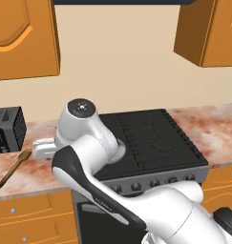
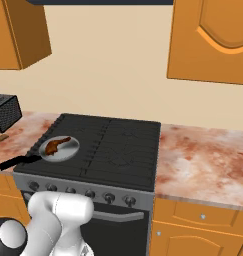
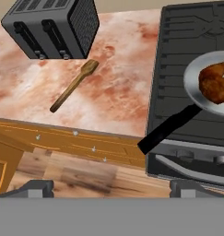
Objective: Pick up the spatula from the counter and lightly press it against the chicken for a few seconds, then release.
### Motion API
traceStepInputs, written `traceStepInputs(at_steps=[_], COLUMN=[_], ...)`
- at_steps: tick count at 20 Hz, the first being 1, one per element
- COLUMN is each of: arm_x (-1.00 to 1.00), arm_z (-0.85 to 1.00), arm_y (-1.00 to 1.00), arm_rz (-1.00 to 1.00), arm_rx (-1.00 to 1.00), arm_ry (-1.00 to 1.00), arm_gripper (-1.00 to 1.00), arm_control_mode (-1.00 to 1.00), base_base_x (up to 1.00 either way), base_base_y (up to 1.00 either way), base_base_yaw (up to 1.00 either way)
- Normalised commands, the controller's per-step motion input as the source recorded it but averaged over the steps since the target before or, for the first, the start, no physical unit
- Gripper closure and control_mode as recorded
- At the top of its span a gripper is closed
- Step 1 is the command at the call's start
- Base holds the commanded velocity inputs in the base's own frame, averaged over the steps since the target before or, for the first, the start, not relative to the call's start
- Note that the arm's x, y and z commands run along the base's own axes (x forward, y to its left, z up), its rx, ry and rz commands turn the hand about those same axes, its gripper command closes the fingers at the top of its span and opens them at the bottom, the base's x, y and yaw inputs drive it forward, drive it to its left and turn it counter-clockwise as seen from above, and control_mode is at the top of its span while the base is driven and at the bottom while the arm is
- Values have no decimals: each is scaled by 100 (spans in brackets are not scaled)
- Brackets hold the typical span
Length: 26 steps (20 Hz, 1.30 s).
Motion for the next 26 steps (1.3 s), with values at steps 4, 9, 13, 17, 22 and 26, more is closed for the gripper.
traceStepInputs(at_steps=[4, 9, 13, 17, 22, 26], arm_x=[0, 0, 0, 7, 17, 20], arm_z=[-1, -16, -26, -8, -1, -9], arm_y=[29, 24, 21, 19, 18, 12], arm_rz=[0, 0, 0, 0, 0, -1], arm_rx=[0, 0, 1, 2, 2, 2], arm_ry=[0, 0, 0, 0, 1, 4], arm_gripper=[-100, -100, -100, -100, -100, -100], arm_control_mode=[-100, -100, -100, -100, -100, -100], base_base_x=[0, 0, 0, 0, 0, 0], base_base_y=[0, 0, 0, 0, 0, 0], base_base_yaw=[0, 0, 0, 0, 0, 0])
